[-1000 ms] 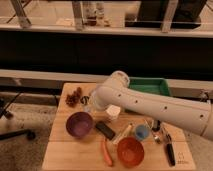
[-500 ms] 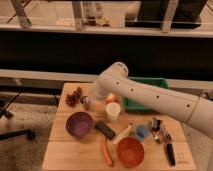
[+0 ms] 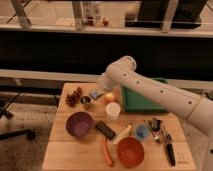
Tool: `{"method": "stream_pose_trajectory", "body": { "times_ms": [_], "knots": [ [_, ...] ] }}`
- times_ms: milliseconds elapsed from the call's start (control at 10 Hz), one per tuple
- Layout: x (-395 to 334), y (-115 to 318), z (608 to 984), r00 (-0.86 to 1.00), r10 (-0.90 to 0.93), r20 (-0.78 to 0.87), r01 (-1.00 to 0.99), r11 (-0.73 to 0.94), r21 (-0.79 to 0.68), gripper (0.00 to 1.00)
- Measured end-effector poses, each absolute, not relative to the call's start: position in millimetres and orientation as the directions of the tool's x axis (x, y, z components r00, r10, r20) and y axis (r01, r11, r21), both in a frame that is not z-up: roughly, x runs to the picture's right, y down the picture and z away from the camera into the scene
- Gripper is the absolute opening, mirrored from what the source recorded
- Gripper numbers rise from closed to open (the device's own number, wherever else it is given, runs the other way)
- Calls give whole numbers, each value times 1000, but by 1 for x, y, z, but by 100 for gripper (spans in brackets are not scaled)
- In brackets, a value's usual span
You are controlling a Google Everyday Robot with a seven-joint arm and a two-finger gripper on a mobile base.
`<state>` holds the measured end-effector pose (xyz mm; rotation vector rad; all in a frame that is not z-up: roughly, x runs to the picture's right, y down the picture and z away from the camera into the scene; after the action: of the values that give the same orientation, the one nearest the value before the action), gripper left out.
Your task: Wipe tray with towel
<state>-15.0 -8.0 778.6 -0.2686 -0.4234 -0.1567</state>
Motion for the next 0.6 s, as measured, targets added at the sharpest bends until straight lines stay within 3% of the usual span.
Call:
{"method": "stream_pose_trajectory", "body": {
  "times_ms": [600],
  "knots": [
    [52,-27,809,940,0,340,85,969,-234,0]
  ]
}}
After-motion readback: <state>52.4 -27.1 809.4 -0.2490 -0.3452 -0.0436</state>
